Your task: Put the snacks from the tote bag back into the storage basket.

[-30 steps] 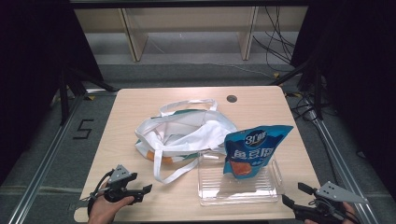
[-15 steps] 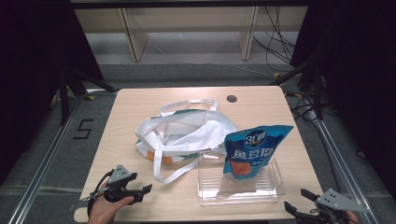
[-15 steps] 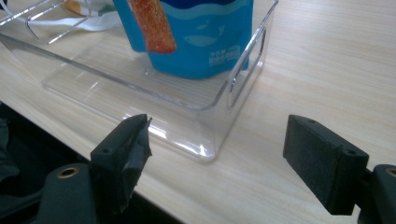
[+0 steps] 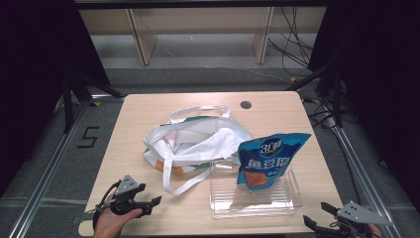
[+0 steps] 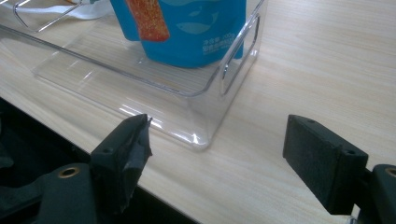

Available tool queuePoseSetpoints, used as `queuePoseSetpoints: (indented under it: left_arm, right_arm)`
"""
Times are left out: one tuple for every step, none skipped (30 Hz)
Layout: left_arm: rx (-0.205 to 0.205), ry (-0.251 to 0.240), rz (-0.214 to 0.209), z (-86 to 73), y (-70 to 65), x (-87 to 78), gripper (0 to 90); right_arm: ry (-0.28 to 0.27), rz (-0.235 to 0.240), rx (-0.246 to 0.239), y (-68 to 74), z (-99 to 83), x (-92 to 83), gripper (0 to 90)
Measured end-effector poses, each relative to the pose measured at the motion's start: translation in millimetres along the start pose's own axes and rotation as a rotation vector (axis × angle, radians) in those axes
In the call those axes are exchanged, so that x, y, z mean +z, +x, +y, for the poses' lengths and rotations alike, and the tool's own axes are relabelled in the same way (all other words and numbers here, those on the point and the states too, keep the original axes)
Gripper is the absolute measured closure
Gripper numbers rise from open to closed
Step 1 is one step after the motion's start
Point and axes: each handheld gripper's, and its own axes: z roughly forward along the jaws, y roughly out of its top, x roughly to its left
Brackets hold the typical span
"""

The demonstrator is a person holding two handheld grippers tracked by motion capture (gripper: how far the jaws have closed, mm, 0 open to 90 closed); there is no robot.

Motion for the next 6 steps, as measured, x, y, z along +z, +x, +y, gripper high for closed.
queuePoseSetpoints:
  left_arm:
    - [-0.001, 0.000, 0.000, 0.0, 0.0, 0.0, 21.6]
    - [0.000, 0.000, 0.000, 0.0, 0.0, 0.0, 21.6]
    - [0.000, 0.000, 0.001, 0.0, 0.0, 0.0, 21.5]
    - [0.000, -0.001, 0.001, 0.0, 0.0, 0.1, 21.6]
    - [0.001, 0.001, 0.001, 0.1, 0.1, 0.1, 21.5]
    - [0.000, -0.001, 0.002, 0.2, -0.1, 0.4, 21.6]
  right_arm:
    - [0.002, -0.001, 0.001, 0.2, 0.1, -0.1, 23.9]
    - [0.000, -0.001, -0.001, 0.1, 0.0, 0.0, 24.0]
    - [-0.001, 0.001, 0.002, 0.1, 0.0, -0.3, 24.0]
    - [-0.002, 0.000, 0.004, 0.1, 0.0, -0.6, 24.0]
    - [-0.003, 0.000, 0.004, 0.0, 0.0, -0.7, 24.0]
    - [-0.005, 0.001, 0.004, 0.0, 0.1, -0.8, 24.0]
